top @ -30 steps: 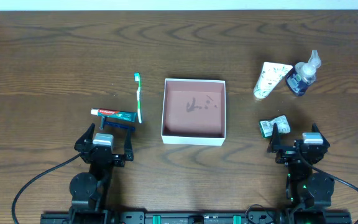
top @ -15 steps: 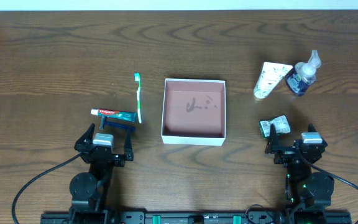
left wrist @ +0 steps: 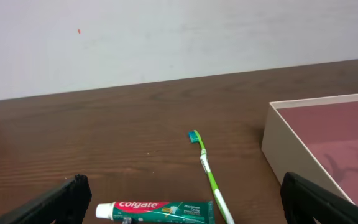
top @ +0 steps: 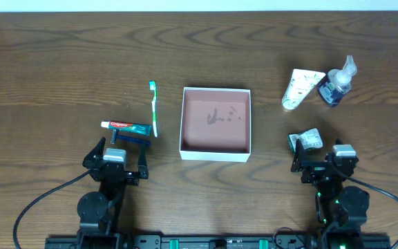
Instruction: Pack container
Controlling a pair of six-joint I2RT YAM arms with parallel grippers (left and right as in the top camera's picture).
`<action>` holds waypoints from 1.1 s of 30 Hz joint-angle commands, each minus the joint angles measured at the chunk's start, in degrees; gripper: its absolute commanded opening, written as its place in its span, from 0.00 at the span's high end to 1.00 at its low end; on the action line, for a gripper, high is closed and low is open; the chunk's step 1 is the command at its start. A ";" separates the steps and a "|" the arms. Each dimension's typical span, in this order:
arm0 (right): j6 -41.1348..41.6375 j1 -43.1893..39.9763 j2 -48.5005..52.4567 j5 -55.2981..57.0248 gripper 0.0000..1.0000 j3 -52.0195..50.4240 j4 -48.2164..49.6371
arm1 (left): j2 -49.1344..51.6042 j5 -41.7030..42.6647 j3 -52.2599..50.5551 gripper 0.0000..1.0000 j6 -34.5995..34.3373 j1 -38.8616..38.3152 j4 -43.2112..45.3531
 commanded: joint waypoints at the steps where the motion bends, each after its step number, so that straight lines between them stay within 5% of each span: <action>1: 0.92 -0.48 1.60 -2.82 0.01 0.72 -0.92 | -0.04 0.63 -1.57 0.02 0.74 0.28 -0.96; 11: 0.92 -0.48 4.81 -5.16 0.01 3.23 0.31 | -0.04 0.63 -1.57 0.02 0.74 0.28 -0.96; 19: 0.83 -0.48 16.70 -6.03 0.01 16.94 -3.96 | -0.04 0.63 -1.57 0.02 0.74 0.28 -0.96; 33: -1.49 -0.48 50.53 -16.50 0.01 62.86 -39.76 | -0.04 0.63 -1.57 0.02 0.72 0.28 -0.96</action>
